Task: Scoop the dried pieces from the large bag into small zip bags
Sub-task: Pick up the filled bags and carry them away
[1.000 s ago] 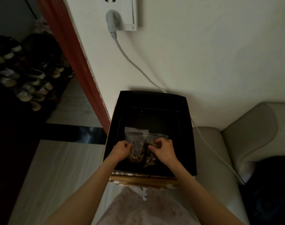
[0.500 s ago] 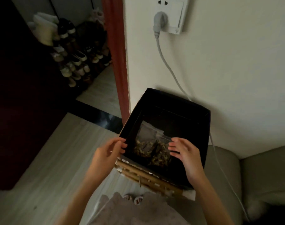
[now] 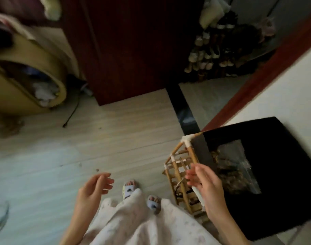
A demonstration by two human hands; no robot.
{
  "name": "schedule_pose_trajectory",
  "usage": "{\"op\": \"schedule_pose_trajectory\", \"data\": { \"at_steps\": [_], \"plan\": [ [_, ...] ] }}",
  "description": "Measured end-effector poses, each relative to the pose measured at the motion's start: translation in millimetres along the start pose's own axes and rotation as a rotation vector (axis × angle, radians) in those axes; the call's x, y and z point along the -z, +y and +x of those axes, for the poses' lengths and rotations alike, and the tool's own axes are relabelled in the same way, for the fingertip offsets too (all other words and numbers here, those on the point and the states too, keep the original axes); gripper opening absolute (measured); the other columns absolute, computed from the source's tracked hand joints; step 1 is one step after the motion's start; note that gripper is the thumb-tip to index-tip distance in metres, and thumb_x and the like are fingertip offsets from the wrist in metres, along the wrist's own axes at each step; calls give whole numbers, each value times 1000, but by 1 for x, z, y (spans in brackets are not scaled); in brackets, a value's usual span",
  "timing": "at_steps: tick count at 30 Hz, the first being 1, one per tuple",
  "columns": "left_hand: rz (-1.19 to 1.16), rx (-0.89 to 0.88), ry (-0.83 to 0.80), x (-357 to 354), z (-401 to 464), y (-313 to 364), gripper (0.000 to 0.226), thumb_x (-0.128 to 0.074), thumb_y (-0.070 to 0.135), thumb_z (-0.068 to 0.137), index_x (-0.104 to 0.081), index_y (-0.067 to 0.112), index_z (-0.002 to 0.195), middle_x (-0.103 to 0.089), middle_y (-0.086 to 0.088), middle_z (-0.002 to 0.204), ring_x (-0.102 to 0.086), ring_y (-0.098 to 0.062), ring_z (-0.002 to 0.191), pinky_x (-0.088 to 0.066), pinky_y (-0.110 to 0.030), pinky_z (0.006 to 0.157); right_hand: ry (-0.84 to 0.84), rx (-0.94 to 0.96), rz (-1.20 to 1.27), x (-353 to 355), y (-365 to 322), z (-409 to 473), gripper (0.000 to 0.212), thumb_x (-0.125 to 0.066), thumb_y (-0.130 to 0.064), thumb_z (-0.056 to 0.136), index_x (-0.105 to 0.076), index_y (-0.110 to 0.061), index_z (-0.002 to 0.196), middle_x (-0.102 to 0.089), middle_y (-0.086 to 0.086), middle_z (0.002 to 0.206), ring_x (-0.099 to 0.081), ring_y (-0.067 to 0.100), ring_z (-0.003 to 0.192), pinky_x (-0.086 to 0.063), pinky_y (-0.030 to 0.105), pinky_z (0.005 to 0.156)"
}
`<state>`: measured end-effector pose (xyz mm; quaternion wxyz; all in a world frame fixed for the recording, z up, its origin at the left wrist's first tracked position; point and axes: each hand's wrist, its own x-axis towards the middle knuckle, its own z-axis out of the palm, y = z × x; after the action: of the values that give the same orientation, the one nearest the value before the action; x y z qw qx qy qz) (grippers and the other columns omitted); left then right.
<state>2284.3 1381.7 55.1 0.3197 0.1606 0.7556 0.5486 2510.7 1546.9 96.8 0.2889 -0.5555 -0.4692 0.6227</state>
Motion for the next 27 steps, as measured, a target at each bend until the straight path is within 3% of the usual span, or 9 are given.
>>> {"op": "schedule_pose_trajectory", "data": {
  "at_steps": [5,10,14,20,27],
  "plan": [
    [-81,112,320,66,-60,-50,27,-43,4,95,-65,14,84,-69,-11,75,-64,-13,60,-50,-16,54,-233,-86,-134,-65,8,-1,19,-47,-12,96,-65,-5,101,-69,13,88,-66,23,78,-52,31,66],
    [-167,205,613,125,-104,-82,26,-43,5,95,-65,16,85,-68,-13,77,-62,-25,64,-50,-15,53,-465,-134,-270,-147,15,-13,18,-46,-11,97,-63,-6,94,-67,10,81,-63,20,70,-51,26,59],
    [-227,268,777,170,-124,-100,24,-42,4,95,-64,10,86,-68,-12,75,-64,-15,59,-50,-16,53,-576,-166,-328,-221,27,-31,18,-45,-10,97,-62,-6,93,-65,13,81,-60,23,70,-47,29,61],
    [-223,329,870,239,-126,-116,22,-45,2,94,-65,6,86,-68,-10,73,-62,-27,67,-47,-15,54,-730,-184,-362,-338,48,-71,20,-45,-8,97,-61,-10,86,-63,9,75,-63,11,56,-48,19,51],
    [-243,336,938,307,-91,-108,25,-44,3,95,-63,15,83,-68,-8,76,-62,-23,69,-48,-18,58,-860,-219,-467,-429,53,-89,19,-46,-8,96,-62,-8,85,-64,7,70,-62,9,51,-48,17,47]
  ]
}}
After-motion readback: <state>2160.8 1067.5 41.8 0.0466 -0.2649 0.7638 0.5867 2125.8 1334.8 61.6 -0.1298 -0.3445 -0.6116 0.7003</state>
